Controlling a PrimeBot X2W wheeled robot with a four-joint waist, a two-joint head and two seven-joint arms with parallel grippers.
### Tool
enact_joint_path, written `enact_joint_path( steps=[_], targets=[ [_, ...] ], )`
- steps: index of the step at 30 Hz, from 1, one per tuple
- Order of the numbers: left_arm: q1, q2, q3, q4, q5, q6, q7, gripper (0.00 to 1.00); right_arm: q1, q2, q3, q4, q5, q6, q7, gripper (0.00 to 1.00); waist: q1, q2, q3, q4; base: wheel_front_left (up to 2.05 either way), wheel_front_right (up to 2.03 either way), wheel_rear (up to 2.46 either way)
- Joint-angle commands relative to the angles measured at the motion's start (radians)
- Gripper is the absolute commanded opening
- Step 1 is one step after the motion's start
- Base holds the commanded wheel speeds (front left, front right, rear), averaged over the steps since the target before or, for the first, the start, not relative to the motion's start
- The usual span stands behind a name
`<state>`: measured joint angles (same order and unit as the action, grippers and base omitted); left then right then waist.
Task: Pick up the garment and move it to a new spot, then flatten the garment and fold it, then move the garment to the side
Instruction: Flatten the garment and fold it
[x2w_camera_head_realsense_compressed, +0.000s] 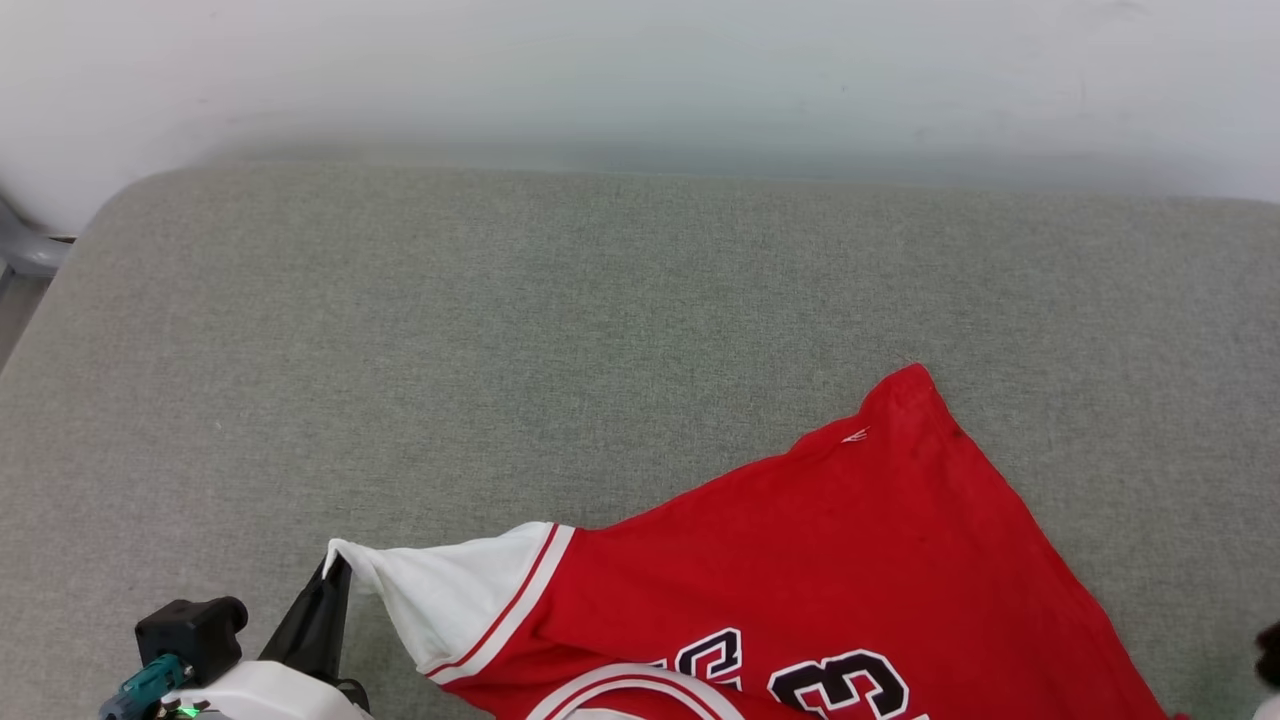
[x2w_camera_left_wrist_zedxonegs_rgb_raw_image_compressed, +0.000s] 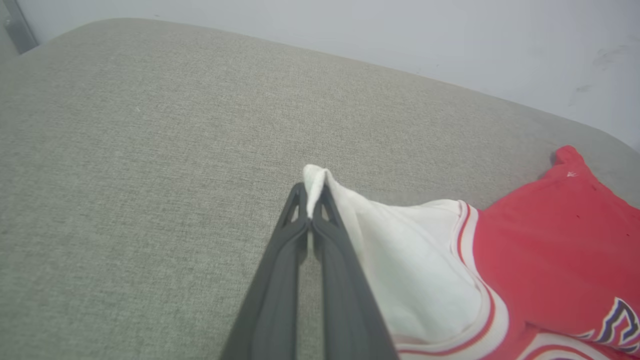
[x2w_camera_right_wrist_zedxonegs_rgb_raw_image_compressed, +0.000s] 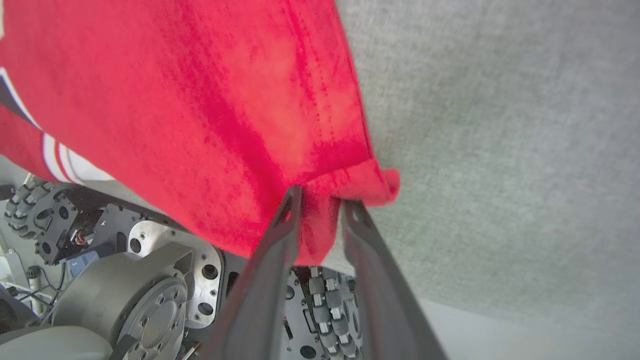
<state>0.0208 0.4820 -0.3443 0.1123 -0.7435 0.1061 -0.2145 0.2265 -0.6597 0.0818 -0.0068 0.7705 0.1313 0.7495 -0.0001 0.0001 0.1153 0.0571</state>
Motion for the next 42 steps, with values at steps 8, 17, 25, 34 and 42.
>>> enact_joint_path(
  steps=[8,17,25,34,42],
  targets=[
    [-0.001,0.005,-0.003,-0.015,0.009,0.004,-0.008,0.0,-0.147,0.04,-0.11,-0.097,-0.022,-0.001,-0.108,1.0,0.0001,-0.0001,-0.004,0.014,0.0,0.0,0.0],
    [-0.046,0.0,-0.016,-0.039,0.021,0.001,-0.004,0.0,-0.41,0.02,-0.051,-0.173,-0.068,-0.001,-0.081,1.0,0.0001,-0.0001,0.049,0.047,0.0,0.0,0.0],
    [-0.09,-0.013,-0.029,-0.049,0.038,-0.006,-0.011,0.0,-0.651,-0.016,0.141,-0.12,-0.096,-0.001,0.088,1.0,0.0001,-0.0001,0.111,0.086,0.0,0.0,0.0],
    [-0.14,-0.036,-0.047,-0.056,0.055,-0.017,-0.021,0.0,-0.834,-0.031,0.293,0.032,-0.125,-0.001,0.244,1.0,0.0001,-0.0001,0.18,0.125,0.0,0.0,0.0],
    [-0.194,-0.062,-0.059,-0.061,0.074,-0.031,-0.032,0.0,-0.936,-0.007,0.379,0.169,-0.156,-0.001,0.254,1.0,0.0001,-0.0001,0.255,0.16,0.0,0.0,0.0]
  ],
)
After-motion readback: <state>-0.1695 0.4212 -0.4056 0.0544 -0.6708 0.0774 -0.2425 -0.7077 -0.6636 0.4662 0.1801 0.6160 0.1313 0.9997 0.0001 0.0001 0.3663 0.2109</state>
